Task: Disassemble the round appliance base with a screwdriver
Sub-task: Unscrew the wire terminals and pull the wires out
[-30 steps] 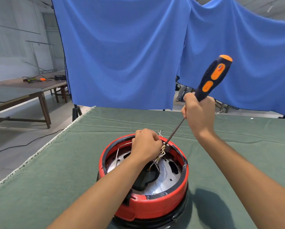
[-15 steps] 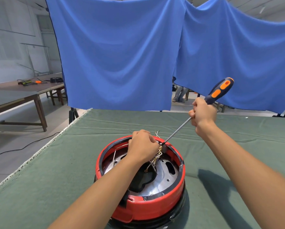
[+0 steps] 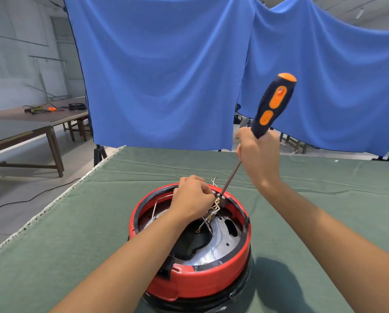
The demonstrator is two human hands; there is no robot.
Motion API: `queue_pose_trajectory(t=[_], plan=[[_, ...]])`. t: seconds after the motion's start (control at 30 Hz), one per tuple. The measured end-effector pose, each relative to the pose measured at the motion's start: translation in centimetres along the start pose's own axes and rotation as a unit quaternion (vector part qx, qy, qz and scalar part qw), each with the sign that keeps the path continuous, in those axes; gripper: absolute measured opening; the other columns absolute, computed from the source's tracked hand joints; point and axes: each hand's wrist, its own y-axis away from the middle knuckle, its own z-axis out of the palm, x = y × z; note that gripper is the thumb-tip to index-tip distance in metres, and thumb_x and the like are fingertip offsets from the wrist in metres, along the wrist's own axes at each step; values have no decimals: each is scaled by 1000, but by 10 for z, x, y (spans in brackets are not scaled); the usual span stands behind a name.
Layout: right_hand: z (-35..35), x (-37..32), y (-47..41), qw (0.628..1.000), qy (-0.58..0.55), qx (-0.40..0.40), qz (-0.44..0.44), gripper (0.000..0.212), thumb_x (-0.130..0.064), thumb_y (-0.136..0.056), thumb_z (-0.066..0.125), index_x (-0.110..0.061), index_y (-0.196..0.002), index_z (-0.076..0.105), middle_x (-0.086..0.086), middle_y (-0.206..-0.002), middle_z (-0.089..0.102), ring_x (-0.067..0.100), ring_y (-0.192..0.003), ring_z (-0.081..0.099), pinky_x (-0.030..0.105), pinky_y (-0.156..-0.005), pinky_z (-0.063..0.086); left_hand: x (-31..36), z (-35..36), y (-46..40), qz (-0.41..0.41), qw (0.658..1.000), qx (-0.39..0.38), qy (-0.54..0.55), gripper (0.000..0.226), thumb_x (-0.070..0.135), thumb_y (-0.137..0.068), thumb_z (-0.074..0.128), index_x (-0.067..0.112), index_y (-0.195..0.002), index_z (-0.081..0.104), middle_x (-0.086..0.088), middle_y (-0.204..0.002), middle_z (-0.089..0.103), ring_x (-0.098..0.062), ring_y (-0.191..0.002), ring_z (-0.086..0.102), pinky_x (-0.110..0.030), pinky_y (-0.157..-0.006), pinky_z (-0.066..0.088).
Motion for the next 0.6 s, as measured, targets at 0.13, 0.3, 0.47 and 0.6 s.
queue_pose_trajectory(t=[0.13,0.3,0.47,0.6], plan=[[-5,16,-19,993,-48,36,104,26,-12,-80,48,-1,-59,39,10,-55,28,14,-36,25,16,-35,18,-1,0,0,2,1000,-1,2,19,13,-82,57,21,-74,72,5,-118,55,-17,-120,34,-36,-103,29],[-10,44,-41,960,-66,97,254,24,-16,-78,51,-17,-59,36,-9,-33,34,10,-32,37,17,-37,22,-1,0,0,3,1000,-2,-2,19,14,-82,57,25,-71,68,5,-119,55,-17,-119,34,-37,-103,29],[-13,62,-45,926,-99,134,339,15,-13,-78,49,-17,-68,39,-8,-32,39,6,-25,34,10,-35,19,-1,0,0,6,1000,-3,-6,20,14,-82,57,25,-69,65,5,-118,54,-17,-119,34,-38,-103,29],[-5,68,-30,915,-121,113,369,14,-13,-79,48,-17,-71,38,-10,-28,36,10,-33,31,12,-36,17,-2,-1,1,5,1000,-7,6,20,12,-81,56,23,-69,66,5,-117,54,-18,-119,34,-37,-104,29]])
